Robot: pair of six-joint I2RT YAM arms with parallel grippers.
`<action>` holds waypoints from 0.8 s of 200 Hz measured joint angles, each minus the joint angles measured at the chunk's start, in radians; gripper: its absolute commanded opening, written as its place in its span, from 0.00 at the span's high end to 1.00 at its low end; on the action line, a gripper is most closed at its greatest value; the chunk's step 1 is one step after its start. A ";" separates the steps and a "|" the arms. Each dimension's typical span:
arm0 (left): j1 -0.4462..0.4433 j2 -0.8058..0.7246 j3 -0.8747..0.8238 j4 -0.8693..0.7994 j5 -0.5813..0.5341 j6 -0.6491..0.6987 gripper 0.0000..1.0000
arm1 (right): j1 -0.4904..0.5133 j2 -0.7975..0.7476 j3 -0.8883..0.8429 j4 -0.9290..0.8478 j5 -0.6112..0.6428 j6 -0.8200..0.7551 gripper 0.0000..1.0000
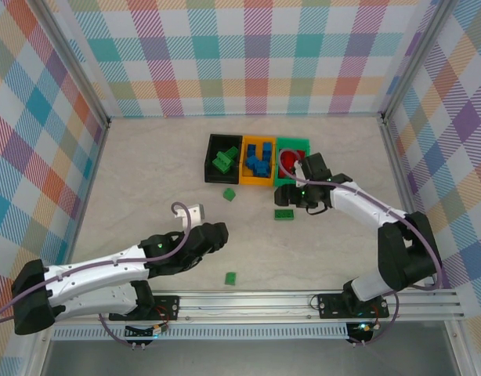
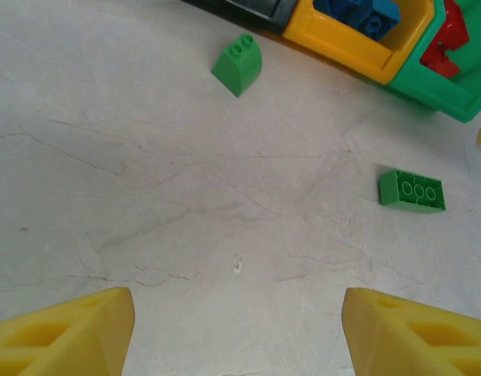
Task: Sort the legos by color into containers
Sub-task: Pick up the lego from the center of the table.
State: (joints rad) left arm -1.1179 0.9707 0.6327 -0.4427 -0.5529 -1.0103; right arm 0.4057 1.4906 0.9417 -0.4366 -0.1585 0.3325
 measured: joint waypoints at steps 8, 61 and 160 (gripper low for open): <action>0.000 -0.019 -0.011 0.000 -0.011 -0.004 0.30 | 0.004 0.004 -0.017 -0.010 0.000 -0.010 0.26; 0.000 -0.073 -0.047 -0.005 -0.037 -0.028 0.30 | 0.089 0.108 0.003 -0.052 0.073 -0.035 0.01; 0.000 -0.195 -0.094 -0.064 -0.053 -0.064 0.30 | 0.150 0.223 0.057 -0.080 0.237 0.005 0.29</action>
State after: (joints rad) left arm -1.1179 0.7753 0.5385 -0.5068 -0.6060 -1.0740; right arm 0.5556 1.7138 0.9989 -0.5167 0.0784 0.3374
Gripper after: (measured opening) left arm 0.703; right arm 0.751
